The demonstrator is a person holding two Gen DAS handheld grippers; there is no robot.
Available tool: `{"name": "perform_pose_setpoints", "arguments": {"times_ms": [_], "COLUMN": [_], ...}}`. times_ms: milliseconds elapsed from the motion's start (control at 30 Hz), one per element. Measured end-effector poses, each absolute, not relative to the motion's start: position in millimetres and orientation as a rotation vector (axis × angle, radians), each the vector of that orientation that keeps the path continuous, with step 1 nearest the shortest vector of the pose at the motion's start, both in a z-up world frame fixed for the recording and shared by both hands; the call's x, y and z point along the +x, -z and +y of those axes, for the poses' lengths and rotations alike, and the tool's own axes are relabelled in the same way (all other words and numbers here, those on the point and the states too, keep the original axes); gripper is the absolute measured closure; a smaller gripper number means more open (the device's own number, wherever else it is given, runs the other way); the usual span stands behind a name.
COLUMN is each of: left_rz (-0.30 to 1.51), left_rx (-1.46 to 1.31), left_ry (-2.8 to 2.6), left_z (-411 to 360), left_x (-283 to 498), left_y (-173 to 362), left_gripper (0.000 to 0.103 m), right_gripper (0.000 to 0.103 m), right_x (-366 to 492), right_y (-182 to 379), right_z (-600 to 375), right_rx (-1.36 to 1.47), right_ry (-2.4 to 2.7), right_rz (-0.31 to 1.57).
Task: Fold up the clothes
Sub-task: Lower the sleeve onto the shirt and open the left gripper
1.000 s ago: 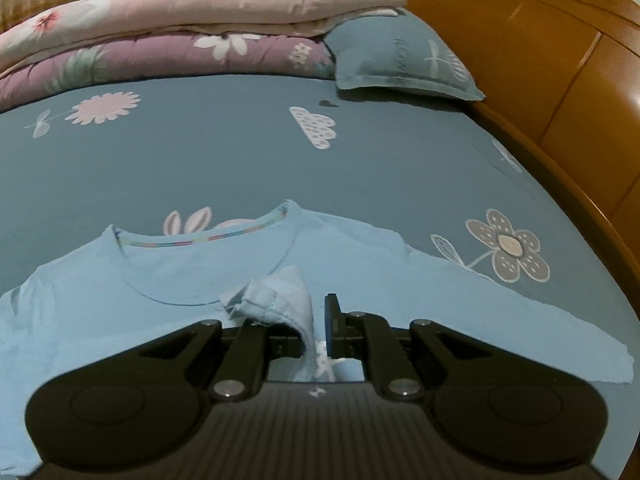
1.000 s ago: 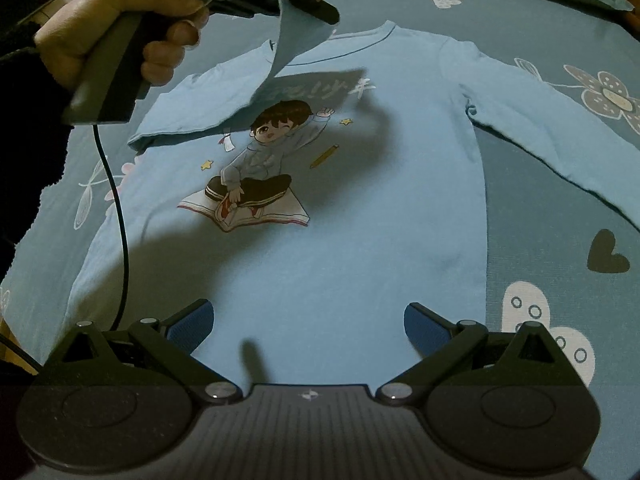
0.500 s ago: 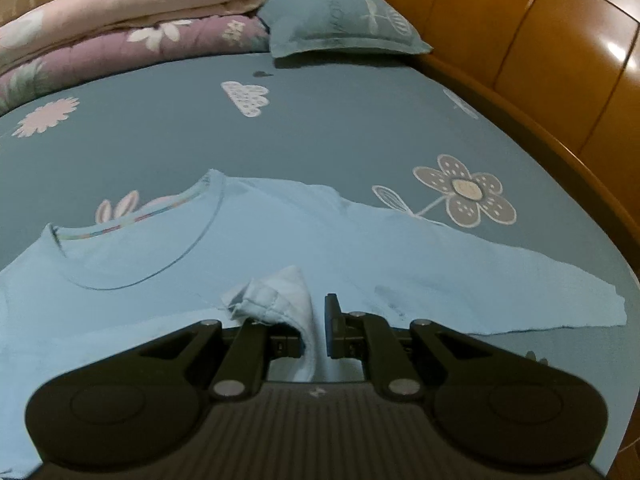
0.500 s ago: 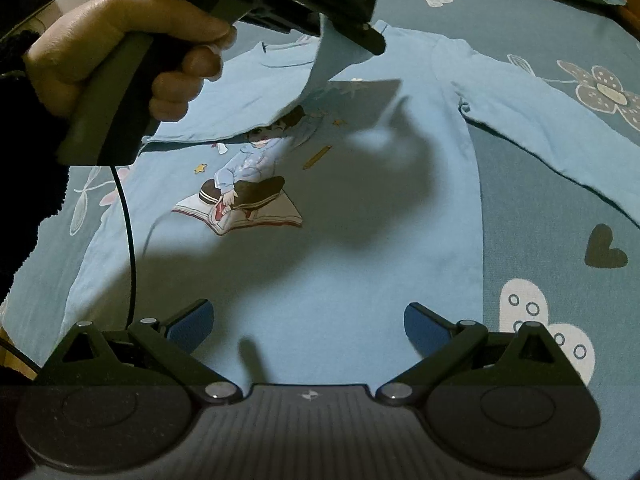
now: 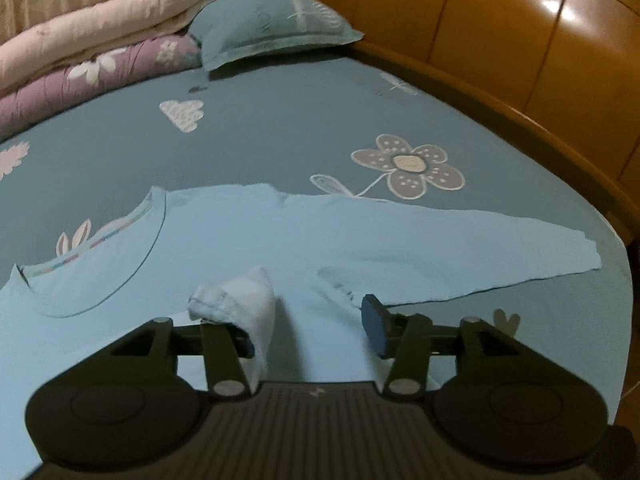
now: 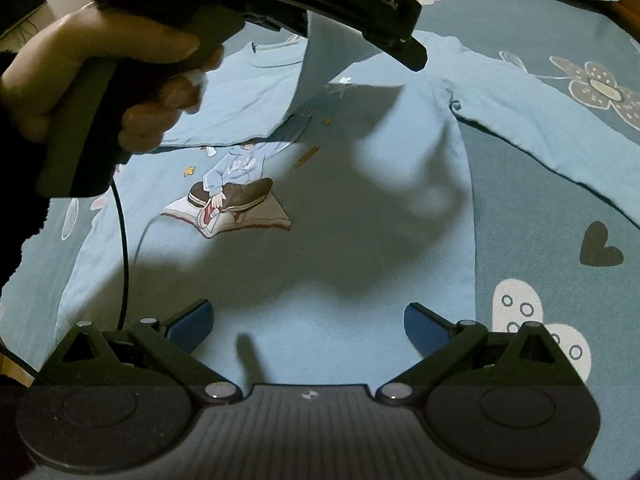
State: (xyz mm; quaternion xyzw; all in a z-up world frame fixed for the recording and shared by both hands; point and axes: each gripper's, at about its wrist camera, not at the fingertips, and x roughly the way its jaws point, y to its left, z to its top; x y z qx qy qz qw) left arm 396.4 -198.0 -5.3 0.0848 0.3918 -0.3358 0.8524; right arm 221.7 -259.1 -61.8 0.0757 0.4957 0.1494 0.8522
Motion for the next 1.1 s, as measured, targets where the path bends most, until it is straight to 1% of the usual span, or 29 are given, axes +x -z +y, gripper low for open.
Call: {"name": "perform_pose_setpoints", "arguments": {"times_ms": [100, 167, 200, 233, 400, 500, 567, 633, 733, 867, 1033, 1100], "left_rz": [0.824, 0.836, 0.845, 0.853, 0.846, 0.896, 0.958, 1.017, 1.058, 1.027, 0.982, 1.004], "left_rx": [0.144, 0.094, 0.077, 0.084, 0.236, 0.335, 0.33, 0.257, 0.137, 0.149, 0.19, 0.132], "left_ry": [0.754, 0.794, 0.826, 0.86, 0.918, 0.917, 0.915, 0.903, 0.906, 0.865, 0.748, 0.653], "left_z": [-192, -185, -183, -184, -196, -208, -211, -205, -187, -149, -91, -57], "left_x": [395, 397, 398, 397, 389, 390, 395, 402, 404, 389, 369, 369], "left_y": [0, -4, -6, -7, -3, 13, 25, 34, 36, 30, 25, 30], "left_gripper": [0.046, 0.04, 0.034, 0.031, 0.03, 0.03, 0.03, 0.03, 0.03, 0.027, 0.026, 0.026], "right_gripper": [0.0, 0.0, 0.0, 0.0, 0.0, 0.0, 0.0, 0.0, 0.0, 0.0, 0.0, 0.0], "right_x": [221, 221, 222, 222, 222, 222, 221, 221, 219, 220, 230, 243], "right_y": [62, 64, 65, 66, 67, 69, 70, 70, 69, 67, 58, 52], "right_z": [-261, -263, -264, -266, -269, -270, -272, -273, -277, -284, -289, -286], "right_rx": [0.165, 0.176, 0.181, 0.185, 0.199, 0.205, 0.209, 0.215, 0.225, 0.229, 0.236, 0.197], "right_ry": [-0.311, -0.306, -0.301, -0.297, -0.287, -0.281, -0.275, -0.27, -0.261, -0.248, -0.251, -0.234], "right_rz": [1.037, 1.038, 1.039, 1.04, 1.029, 1.024, 1.022, 1.02, 1.016, 1.009, 0.979, 0.95]}}
